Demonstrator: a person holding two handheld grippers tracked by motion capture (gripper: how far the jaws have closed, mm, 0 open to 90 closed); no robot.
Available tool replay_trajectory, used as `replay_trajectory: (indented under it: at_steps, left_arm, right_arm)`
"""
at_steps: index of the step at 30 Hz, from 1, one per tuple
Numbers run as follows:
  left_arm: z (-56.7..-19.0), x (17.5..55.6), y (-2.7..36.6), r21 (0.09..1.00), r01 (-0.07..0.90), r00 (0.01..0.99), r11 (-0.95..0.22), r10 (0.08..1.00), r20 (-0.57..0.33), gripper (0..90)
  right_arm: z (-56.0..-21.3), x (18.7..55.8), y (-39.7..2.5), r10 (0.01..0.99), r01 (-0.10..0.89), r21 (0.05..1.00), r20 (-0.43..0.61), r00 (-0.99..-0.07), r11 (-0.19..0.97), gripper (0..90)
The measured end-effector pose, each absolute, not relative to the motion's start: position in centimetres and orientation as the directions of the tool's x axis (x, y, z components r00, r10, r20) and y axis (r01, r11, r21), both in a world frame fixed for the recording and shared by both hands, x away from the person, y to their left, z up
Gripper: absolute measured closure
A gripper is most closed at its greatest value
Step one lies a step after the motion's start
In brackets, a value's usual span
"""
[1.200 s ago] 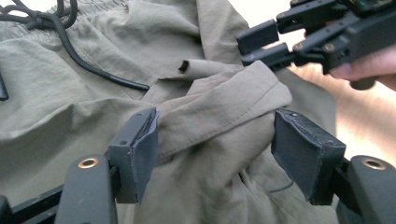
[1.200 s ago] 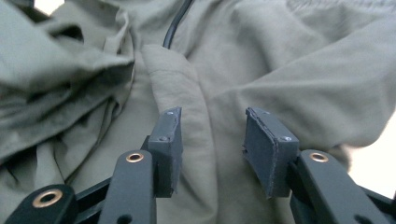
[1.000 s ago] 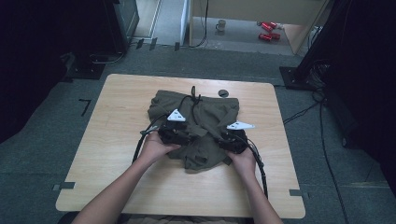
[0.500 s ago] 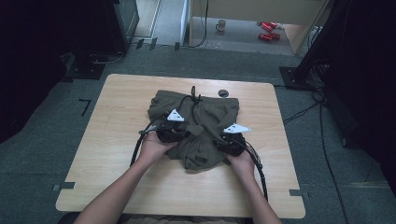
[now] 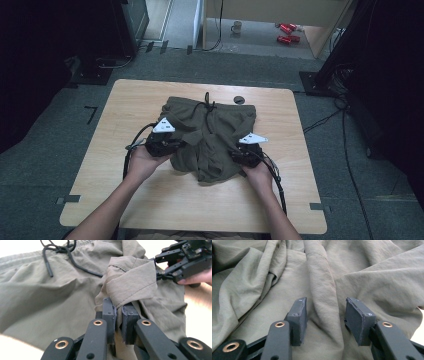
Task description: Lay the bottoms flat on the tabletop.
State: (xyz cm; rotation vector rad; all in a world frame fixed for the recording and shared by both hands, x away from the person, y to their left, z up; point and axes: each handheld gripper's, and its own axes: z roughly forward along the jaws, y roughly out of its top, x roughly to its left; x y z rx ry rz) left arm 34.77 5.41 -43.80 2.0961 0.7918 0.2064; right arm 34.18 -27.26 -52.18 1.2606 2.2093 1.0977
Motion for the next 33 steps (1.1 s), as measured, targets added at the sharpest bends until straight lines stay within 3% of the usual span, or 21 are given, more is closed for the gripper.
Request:
replay_trajectory:
  at_steps: [16,27,33]
  left_arm:
    - [-43.6,28.5,9.8,0.782,0.472,0.779,-0.406,0.608,-0.155,84.6]
    - [-44.6,24.2,9.2,0.77,0.454,0.805,-0.448,0.577,-0.139,83.9]
    - [-45.3,22.4,9.2,0.761,0.481,0.798,-0.436,0.577,-0.173,82.5]
  right_arm:
    - [-52.1,34.2,-27.1,0.851,0.568,0.77,0.062,-0.521,0.292,52.4]
    - [-52.2,34.7,-26.6,0.854,0.561,0.774,0.052,-0.518,0.293,52.6]
    - [-52.2,35.0,-26.5,0.854,0.557,0.776,0.046,-0.518,0.296,52.9]
